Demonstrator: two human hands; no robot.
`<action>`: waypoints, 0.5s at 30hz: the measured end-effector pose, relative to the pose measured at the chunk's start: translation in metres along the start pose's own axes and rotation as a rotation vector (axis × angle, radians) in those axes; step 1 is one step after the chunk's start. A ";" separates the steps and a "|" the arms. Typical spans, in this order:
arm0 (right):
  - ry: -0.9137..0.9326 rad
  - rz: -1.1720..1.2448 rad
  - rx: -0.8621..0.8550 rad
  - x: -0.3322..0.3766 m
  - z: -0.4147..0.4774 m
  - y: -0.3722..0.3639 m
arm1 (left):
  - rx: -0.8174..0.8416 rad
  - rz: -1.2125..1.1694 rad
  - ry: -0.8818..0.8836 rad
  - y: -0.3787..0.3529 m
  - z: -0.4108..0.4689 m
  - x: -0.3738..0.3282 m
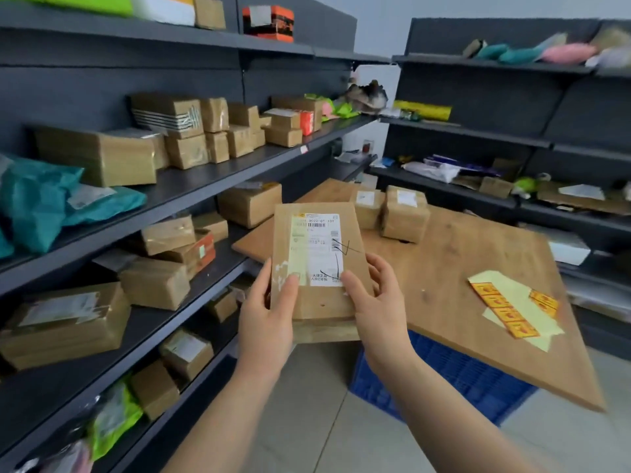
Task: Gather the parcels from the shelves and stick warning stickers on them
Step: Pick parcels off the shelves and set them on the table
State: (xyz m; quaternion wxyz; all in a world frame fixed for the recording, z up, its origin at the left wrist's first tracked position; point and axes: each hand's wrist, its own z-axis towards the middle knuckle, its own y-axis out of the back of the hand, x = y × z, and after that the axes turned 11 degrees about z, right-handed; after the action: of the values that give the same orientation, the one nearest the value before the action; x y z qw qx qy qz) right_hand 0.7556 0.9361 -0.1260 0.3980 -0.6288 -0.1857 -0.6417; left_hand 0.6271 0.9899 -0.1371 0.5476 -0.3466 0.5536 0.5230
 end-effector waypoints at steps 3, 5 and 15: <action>-0.004 -0.013 -0.048 -0.002 0.047 0.030 | 0.042 0.023 -0.005 -0.051 0.034 -0.002; -0.020 -0.014 -0.082 -0.005 0.075 0.049 | 0.087 0.024 0.002 -0.081 0.056 -0.002; -0.063 -0.018 -0.313 -0.029 0.223 0.120 | 0.306 0.048 -0.006 -0.217 0.190 0.008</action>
State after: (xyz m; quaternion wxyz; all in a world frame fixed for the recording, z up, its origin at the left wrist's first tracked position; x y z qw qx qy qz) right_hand 0.9887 1.0358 -0.1538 0.2835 -0.7013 -0.1016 -0.6461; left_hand 0.8794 1.1270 -0.1604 0.5829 -0.2441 0.6334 0.4465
